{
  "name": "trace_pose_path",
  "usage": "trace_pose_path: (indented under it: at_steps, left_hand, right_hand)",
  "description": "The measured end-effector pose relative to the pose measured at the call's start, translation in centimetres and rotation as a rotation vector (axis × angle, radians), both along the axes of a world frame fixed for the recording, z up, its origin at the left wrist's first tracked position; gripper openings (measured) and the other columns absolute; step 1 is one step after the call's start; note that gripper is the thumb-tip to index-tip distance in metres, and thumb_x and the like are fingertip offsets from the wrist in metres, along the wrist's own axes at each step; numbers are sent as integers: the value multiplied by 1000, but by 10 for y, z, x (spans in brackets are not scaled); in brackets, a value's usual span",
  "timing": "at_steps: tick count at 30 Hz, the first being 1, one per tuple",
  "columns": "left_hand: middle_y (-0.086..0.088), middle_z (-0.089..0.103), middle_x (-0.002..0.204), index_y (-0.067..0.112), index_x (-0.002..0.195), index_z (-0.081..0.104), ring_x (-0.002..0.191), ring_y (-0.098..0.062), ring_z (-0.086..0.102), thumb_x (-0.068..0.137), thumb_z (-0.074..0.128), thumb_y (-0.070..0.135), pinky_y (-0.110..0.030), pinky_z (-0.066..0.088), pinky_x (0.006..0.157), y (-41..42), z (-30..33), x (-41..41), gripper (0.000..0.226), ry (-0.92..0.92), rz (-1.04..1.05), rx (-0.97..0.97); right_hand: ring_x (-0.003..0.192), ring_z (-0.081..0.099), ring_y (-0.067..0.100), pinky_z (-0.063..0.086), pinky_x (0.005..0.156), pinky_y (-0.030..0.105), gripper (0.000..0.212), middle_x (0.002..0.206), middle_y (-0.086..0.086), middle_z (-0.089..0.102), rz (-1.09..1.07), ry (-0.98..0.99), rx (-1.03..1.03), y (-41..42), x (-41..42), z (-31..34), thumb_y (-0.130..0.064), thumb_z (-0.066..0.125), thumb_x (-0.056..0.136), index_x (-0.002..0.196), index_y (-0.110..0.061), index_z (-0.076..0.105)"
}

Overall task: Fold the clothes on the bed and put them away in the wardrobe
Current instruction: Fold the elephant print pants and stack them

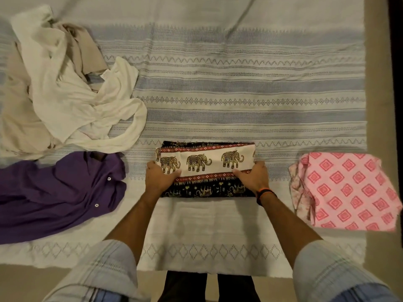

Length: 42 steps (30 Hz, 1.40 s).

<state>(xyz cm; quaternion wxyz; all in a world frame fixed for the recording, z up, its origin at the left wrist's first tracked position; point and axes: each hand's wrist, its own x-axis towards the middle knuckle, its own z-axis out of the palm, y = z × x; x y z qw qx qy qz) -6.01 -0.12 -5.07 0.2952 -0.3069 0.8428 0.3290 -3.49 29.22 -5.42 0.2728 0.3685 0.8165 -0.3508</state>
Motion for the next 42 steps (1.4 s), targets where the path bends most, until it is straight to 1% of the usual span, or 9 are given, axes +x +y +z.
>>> trace_pose_path:
  at_steps: [1,3,5,9,13,21,26,34,42]
  left_hand:
    - [-13,60,123,3,128,40,113,-31,60,54,88,54,-43,53,94,-2,-5,0,102,0,36,22]
    - [-7,61,117,7,123,47,109,-25,61,40,83,70,-43,55,91,-6,-18,1,111,11,65,33]
    - [-1,63,113,9,121,50,105,-21,61,50,89,59,-39,54,91,-5,-22,3,95,-7,78,92]
    - [1,71,109,17,116,61,102,-21,67,66,88,35,-43,54,95,1,-20,8,59,-4,57,246]
    - [1,73,105,20,110,67,99,-21,69,70,86,26,-45,54,94,4,-5,14,45,16,36,285]
    - [0,70,107,17,112,60,100,-22,66,66,85,37,-42,54,92,22,62,38,56,32,-47,255]
    - [-3,69,109,18,106,58,102,-24,64,74,84,19,-41,51,97,44,109,59,42,54,-40,313]
    - [-3,73,101,18,102,65,95,-23,69,69,86,20,-45,55,92,95,137,77,39,62,-84,387]
    - [0,74,102,20,107,66,95,-21,70,58,88,30,-45,56,92,190,133,95,54,57,-41,396]
  right_hand:
    - [109,61,30,55,93,46,98,117,11,62,-24,14,-14,-1,0,-2,-60,82,46,123,-7,51]
    - [107,61,25,54,94,42,86,114,5,64,-87,33,-44,-6,-2,7,-49,88,56,122,-8,51]
    - [102,59,22,52,93,38,66,108,1,63,-136,12,-82,-9,-4,12,-34,88,70,120,-10,51]
    - [100,63,19,45,82,26,36,108,2,71,-37,54,-146,-13,-1,12,-27,79,82,113,-16,67]
    - [111,63,22,44,85,26,38,117,4,70,-1,106,-176,-17,7,29,-21,74,86,122,-13,65]
    - [112,62,24,44,89,26,36,121,6,68,23,172,-191,-17,39,99,-17,68,91,125,-10,62]
    - [108,62,24,44,88,28,32,119,5,68,-5,208,-162,1,69,146,-19,66,92,123,-12,62]
    - [109,58,21,46,99,36,36,115,0,65,-50,271,-125,58,102,180,-21,67,91,126,-13,59]
    - [108,61,26,48,92,34,34,116,5,68,-41,278,-157,162,114,181,-21,67,91,123,-11,61]
